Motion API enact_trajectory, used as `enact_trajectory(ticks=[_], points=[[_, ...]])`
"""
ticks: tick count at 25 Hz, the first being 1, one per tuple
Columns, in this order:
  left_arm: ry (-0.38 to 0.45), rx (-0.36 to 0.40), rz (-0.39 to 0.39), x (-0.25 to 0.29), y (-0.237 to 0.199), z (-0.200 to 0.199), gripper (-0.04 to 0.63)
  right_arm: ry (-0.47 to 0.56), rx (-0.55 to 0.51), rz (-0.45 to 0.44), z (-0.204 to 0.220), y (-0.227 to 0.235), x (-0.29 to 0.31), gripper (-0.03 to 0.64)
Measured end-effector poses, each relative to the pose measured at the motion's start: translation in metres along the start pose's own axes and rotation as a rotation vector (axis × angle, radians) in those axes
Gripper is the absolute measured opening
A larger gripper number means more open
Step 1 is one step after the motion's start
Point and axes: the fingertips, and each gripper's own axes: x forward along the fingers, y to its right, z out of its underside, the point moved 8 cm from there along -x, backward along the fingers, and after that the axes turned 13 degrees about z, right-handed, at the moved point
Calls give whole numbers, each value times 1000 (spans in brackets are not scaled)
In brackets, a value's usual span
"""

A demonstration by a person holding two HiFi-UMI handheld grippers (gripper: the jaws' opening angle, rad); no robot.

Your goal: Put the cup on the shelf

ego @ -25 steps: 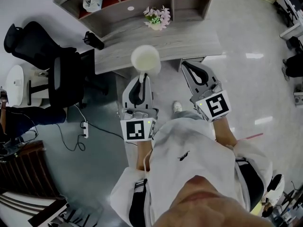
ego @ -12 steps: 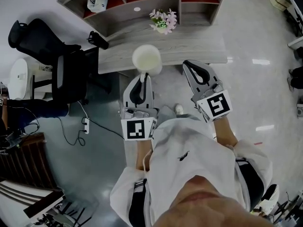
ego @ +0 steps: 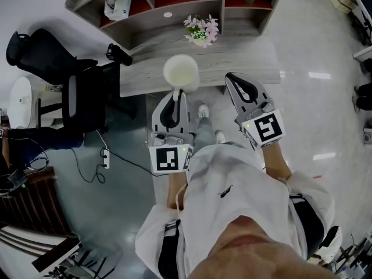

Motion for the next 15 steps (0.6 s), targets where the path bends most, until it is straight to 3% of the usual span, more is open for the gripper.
enact_trajectory(ticks=[15], points=[[4, -23, 38, 43, -69, 7, 49, -22, -6, 49, -4, 7, 69, 32]])
